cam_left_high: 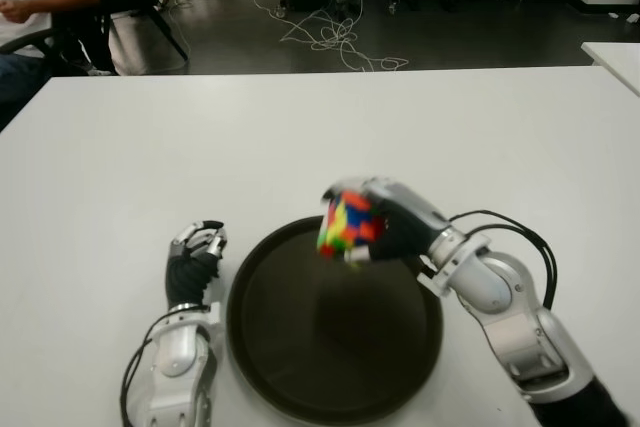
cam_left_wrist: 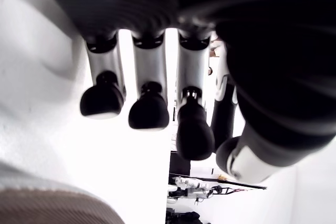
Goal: Pick up the Rubik's Cube and put it in the plate
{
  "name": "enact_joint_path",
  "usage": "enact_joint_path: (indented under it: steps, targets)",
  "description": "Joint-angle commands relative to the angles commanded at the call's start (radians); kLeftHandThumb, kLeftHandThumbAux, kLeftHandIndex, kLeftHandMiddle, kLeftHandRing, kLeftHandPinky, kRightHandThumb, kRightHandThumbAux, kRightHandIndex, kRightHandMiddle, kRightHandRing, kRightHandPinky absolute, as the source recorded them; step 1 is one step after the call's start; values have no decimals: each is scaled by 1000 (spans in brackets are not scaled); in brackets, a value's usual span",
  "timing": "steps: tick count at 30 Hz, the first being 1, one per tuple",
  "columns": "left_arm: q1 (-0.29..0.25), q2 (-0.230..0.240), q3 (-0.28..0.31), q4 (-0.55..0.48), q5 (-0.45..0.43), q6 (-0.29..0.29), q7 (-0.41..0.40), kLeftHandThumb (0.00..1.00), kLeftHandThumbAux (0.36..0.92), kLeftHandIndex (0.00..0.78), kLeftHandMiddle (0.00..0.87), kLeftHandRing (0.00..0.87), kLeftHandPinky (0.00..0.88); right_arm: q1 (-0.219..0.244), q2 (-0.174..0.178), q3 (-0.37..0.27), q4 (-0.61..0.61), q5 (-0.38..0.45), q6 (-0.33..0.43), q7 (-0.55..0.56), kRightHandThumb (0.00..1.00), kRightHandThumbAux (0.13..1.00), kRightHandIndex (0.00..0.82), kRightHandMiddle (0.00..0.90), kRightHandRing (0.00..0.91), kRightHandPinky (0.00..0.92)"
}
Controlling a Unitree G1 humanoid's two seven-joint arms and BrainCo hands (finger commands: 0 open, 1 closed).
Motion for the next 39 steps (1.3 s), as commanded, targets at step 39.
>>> enact_joint_path:
  steps: [39]
  targets:
    - [5,14,-7,-14,22,48,-9,712,705,444,787,815,814,-60,53,161,212,-192,9,67,0,910,544,707,738,706]
